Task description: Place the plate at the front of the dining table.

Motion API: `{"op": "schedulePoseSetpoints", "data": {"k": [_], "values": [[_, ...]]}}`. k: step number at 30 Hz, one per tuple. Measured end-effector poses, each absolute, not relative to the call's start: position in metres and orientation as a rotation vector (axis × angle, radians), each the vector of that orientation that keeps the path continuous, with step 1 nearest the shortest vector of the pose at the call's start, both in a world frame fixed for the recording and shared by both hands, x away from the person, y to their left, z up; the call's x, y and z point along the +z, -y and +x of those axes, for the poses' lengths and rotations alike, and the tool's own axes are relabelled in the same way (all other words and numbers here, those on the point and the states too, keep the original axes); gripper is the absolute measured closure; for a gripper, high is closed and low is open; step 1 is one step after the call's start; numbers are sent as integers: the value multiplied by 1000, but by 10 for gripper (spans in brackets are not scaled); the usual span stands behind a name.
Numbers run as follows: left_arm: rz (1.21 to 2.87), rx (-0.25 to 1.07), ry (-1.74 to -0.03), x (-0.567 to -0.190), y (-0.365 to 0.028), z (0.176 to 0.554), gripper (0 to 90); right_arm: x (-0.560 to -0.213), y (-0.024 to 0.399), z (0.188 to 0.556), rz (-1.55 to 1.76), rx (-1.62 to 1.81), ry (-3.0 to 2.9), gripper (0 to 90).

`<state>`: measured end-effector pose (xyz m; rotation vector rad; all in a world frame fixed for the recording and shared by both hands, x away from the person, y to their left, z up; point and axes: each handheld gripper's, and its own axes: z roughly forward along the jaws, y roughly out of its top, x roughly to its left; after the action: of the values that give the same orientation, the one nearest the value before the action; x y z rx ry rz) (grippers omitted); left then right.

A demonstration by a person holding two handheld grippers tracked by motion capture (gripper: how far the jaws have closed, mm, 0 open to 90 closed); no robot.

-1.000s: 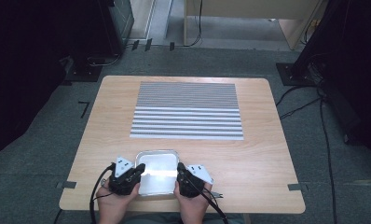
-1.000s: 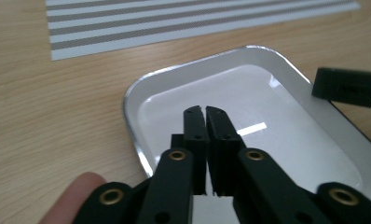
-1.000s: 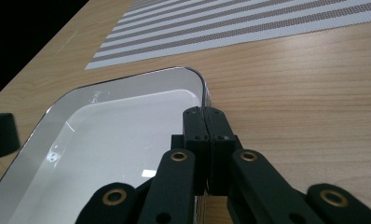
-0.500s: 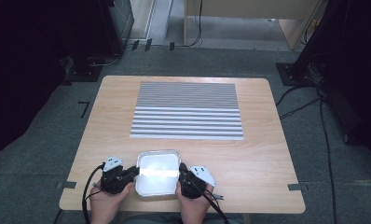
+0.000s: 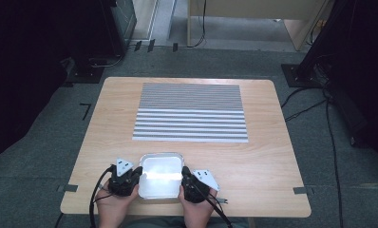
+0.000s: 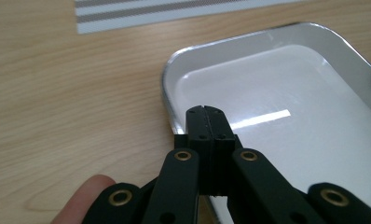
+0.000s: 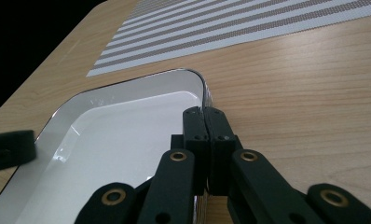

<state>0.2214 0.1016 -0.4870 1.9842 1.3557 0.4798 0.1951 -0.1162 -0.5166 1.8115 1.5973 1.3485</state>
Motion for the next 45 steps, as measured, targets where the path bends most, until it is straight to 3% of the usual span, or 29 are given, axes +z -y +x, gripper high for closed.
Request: {"op": "schedulePoseSetpoints", "data": {"k": [4,7,10,13,17,20,24,30,36,38,40,45], "values": [[1851,488,-1373,-481,-101,219,900,-517,115,195,1808,1361,-1592,900],[1698,491,-1437,-469,-114,223,809,-519,116,195,1816,1382,-1578,900],[1583,397,-1507,-473,-127,228,699,-519,116,195,1815,1390,-1574,900],[1619,431,-1535,-483,-130,227,649,-520,118,196,1813,1410,-1584,891],[1647,490,-1518,-499,-122,210,666,-521,123,199,1798,1440,-1618,888],[1627,549,-1504,-507,-118,197,743,-520,125,200,1812,1451,-1633,880],[1637,527,-1475,-510,-117,196,829,-520,125,200,1817,1460,-1632,873],[1670,586,-1476,-511,-111,195,825,-521,123,199,1788,1446,-1641,869],[1683,602,-1470,-514,-105,195,718,-522,123,197,1770,1459,-1639,857],[1685,644,-1476,-514,-102,194,733,-523,124,196,1759,1465,-1636,857],[1683,667,-1484,-514,-102,193,816,-524,123,195,1749,1461,-1630,863],[1671,686,-1481,-513,-102,193,837,-524,122,194,1754,1450,-1623,880]]}}
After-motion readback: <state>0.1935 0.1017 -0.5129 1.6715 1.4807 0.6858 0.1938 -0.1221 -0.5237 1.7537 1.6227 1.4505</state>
